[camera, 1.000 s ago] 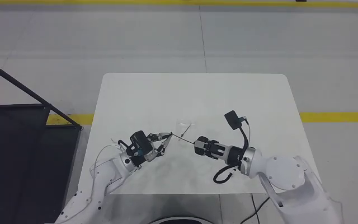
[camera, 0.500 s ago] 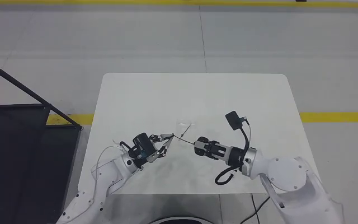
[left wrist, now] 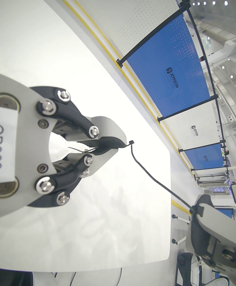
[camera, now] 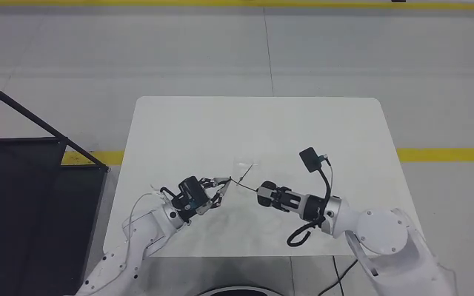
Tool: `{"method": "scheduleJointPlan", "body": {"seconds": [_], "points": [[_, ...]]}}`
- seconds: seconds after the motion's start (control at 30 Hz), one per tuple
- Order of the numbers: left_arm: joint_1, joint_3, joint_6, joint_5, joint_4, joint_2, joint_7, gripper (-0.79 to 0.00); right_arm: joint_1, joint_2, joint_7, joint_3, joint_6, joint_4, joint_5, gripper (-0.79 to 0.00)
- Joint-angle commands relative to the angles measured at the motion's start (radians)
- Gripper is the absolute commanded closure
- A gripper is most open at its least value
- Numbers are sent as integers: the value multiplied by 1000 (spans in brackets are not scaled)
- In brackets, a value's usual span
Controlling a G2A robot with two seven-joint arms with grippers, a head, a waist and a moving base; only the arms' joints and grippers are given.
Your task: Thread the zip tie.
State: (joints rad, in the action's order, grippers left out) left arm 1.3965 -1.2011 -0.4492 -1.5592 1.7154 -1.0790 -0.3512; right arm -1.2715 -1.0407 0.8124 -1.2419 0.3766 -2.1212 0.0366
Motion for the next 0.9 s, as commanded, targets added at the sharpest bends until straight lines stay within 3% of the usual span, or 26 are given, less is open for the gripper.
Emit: {"method": "scheduleJointPlan", "body": {"seconds": [0.0,0.87], "points": [[-1,1,3,-4,1,0,2,0,-1,0,-1,0,-6,0,2,0],[-8,6,29,7,-12,-8,4,0,-21,1,-36,-2,-68,1,24,0]]}}
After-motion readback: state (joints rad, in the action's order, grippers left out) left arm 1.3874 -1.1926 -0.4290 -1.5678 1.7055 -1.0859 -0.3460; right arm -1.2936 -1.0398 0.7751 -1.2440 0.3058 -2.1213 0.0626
